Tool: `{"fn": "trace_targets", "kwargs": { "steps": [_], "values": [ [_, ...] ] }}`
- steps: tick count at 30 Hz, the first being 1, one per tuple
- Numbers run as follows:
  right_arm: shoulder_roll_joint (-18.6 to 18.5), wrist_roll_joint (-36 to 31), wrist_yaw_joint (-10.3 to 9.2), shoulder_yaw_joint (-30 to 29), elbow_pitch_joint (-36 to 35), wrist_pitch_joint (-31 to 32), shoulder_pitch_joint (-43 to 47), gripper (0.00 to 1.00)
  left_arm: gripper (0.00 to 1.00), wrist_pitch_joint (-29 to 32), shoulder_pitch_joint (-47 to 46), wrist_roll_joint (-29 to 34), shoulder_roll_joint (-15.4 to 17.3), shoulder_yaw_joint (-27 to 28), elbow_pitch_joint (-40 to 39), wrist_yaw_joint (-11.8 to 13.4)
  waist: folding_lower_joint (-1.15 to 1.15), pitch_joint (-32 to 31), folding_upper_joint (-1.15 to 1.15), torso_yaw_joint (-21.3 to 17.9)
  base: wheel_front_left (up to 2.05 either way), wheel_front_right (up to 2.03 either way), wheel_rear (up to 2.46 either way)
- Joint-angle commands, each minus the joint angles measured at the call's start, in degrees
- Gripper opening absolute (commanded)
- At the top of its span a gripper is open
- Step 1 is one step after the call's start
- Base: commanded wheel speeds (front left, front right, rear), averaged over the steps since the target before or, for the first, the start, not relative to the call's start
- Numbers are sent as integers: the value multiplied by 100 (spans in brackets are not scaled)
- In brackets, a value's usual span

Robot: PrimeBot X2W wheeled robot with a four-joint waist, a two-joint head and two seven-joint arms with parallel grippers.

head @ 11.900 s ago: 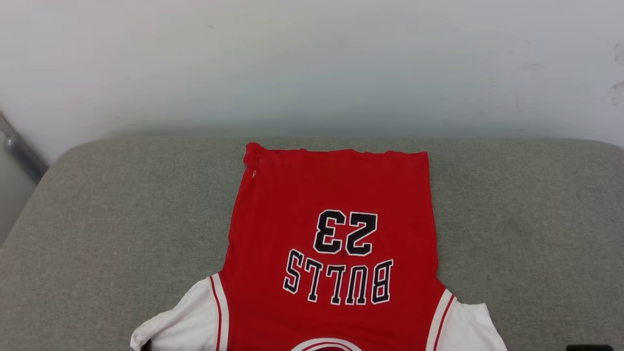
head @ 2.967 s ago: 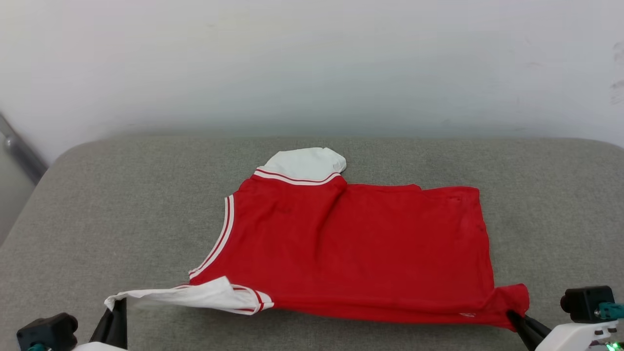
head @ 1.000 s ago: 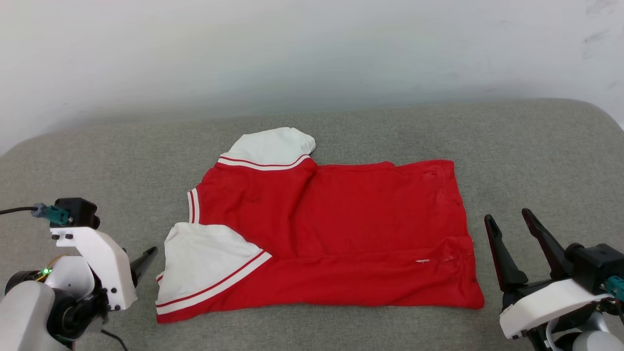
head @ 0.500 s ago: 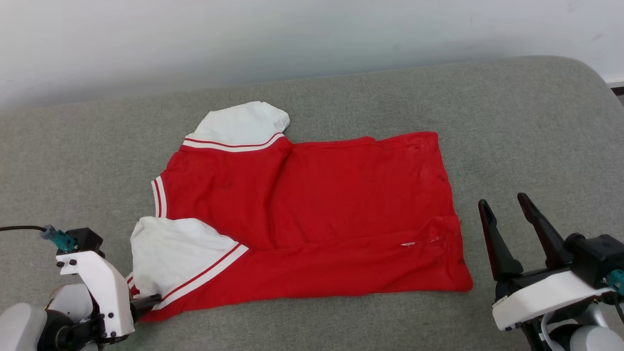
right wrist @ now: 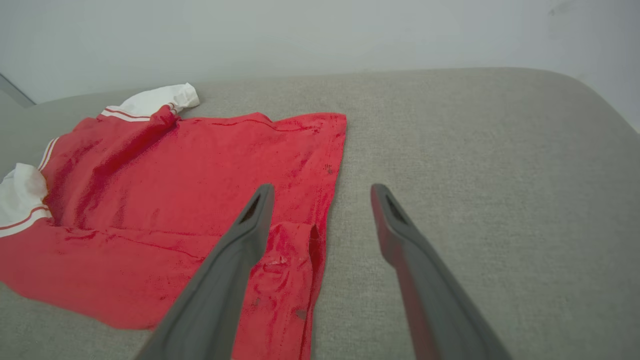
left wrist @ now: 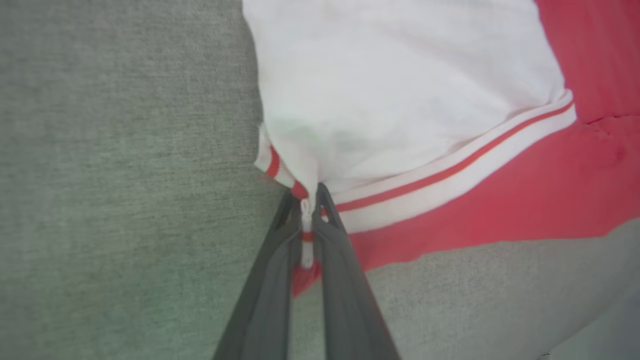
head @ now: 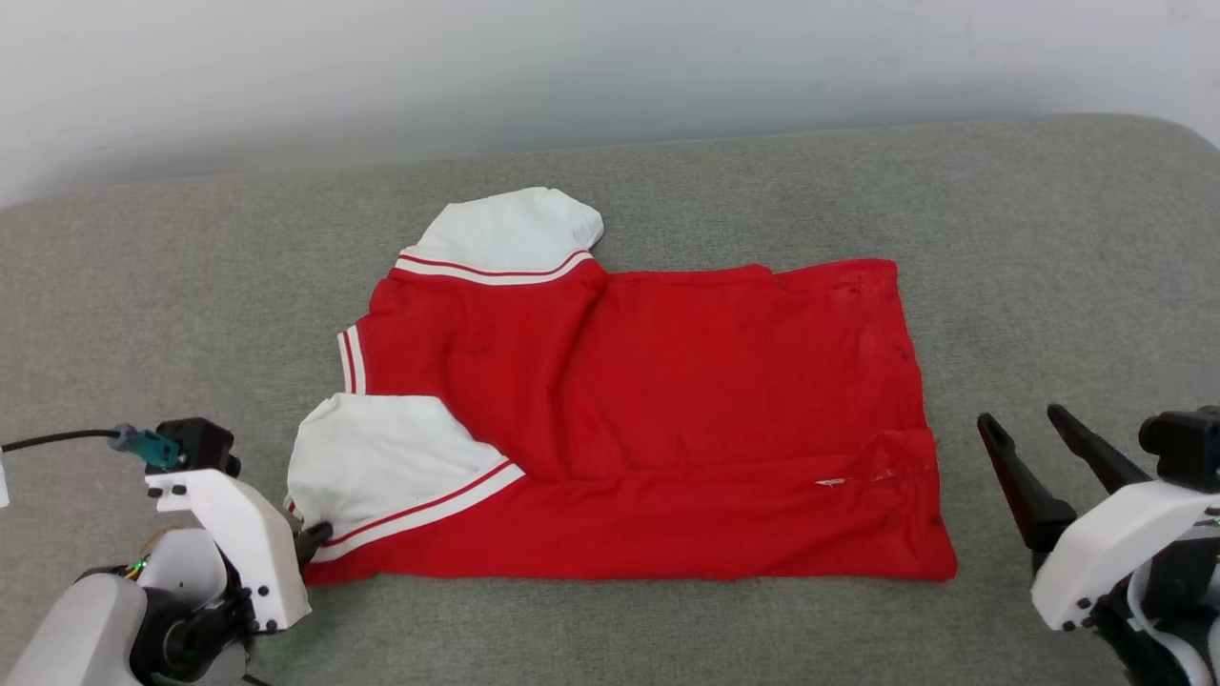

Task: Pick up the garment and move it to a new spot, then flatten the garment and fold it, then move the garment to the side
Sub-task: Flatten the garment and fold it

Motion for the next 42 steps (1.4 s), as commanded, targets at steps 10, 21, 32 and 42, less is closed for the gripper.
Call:
{"fn": "trace_targets", "kwargs": {
  "steps": [10, 21, 32, 42],
  "values": [
    [-393, 663, -2, -345, 249, 3134, -184, 100, 0, -520, -323, 373, -134, -85, -747, 78, 0, 206, 0, 557, 0, 0, 0],
    [104, 772, 0, 9, 969, 3590, -279, 0, 0, -613, -260, 470, -224, -223, -1157, 161, 0, 422, 0, 719, 0, 0, 0],
    [-281, 962, -1, 253, 782, 3221, -512, 0, 0, -873, -28, 471, -257, -97, -1133, 324, 0, -37, 0, 629, 0, 0, 0],
    [-309, 1046, -1, 441, 682, 3188, -154, 0, 0, -948, 664, 431, -200, -40, -1376, 565, 0, -738, 0, 632, 0, 0, 0]
  ]
}}
